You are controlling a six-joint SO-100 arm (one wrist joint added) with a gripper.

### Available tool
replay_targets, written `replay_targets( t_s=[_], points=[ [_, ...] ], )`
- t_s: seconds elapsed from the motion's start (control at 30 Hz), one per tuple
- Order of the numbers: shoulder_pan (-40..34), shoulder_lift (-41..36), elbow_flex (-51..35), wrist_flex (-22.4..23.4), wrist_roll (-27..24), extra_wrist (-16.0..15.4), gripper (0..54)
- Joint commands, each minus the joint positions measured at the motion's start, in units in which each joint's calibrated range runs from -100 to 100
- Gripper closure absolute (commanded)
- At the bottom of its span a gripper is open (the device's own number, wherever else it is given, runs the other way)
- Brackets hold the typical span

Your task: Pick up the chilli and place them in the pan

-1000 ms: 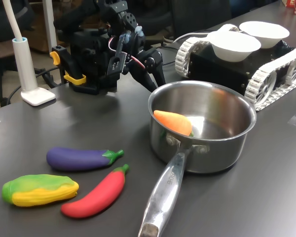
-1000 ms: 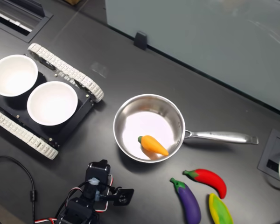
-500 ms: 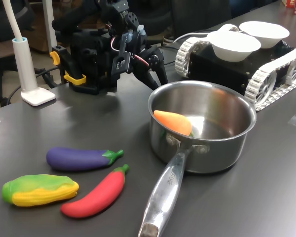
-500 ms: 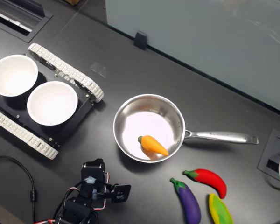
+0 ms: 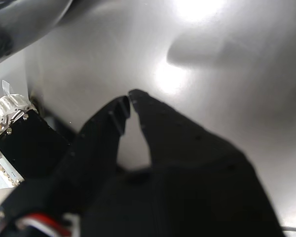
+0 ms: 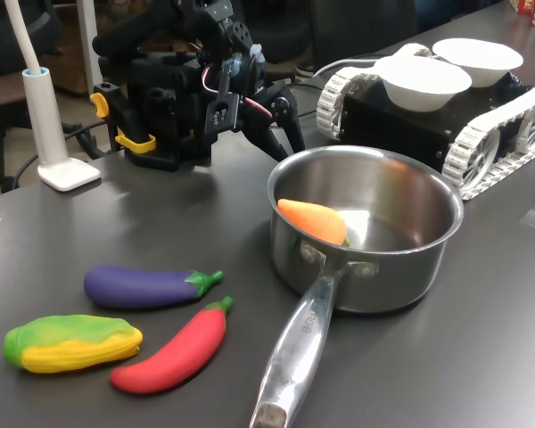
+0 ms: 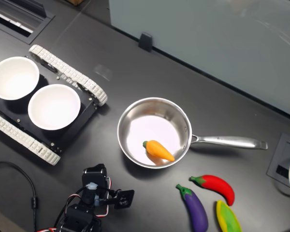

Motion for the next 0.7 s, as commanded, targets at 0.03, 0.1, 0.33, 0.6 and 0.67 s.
replay_targets(
  t_s=[0.03, 0.1, 0.33, 0.6, 0.67],
  points=[
    [2.0, -0.7, -1.1, -1.8, -0.9, -0.1, 53.6],
    [3.3, -0.7, -1.1, -1.9, -1.9, 0.0, 53.6],
    [16.7, -0.7, -1.1, -3.0, -9.5, -0.1, 52.1],
    [20.6, -0.7, -1.1, -2.9, -11.7, -0.2, 44.4],
    [20.6, -0.7, -1.1, -2.9, -11.7, -0.2, 44.0]
  ],
)
